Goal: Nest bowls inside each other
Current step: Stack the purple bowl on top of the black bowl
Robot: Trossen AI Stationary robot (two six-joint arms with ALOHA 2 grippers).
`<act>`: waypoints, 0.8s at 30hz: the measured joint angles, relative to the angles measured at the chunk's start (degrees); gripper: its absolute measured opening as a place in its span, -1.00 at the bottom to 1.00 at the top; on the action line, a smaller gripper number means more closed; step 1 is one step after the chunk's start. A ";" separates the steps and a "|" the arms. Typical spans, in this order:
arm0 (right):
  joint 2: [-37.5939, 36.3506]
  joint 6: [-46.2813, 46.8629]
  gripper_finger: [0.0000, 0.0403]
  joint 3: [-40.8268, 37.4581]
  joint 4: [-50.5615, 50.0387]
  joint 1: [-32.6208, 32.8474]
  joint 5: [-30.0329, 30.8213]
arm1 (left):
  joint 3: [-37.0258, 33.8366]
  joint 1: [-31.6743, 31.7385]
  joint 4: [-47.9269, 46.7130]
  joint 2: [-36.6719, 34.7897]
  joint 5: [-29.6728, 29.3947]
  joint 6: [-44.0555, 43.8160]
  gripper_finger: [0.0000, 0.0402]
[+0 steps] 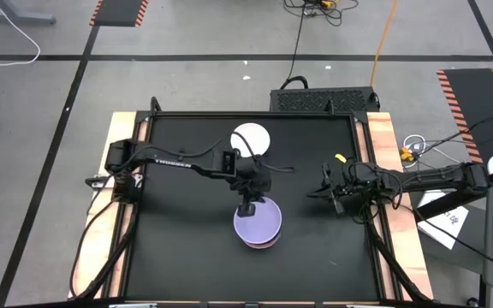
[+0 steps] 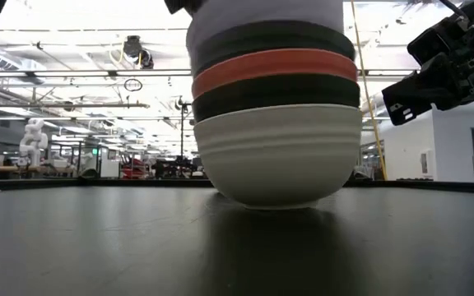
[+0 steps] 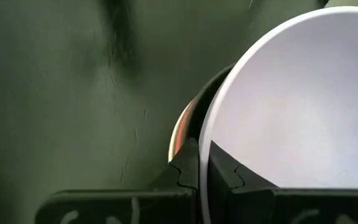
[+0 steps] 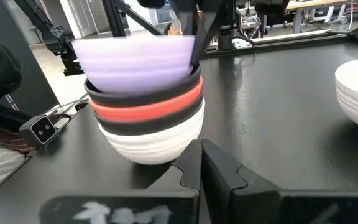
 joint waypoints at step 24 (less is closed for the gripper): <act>0.14 -0.22 -1.00 0.01 0.20 0.00 0.02 | 0.02 -0.31 -4.50 1.30 1.64 -0.32 -0.98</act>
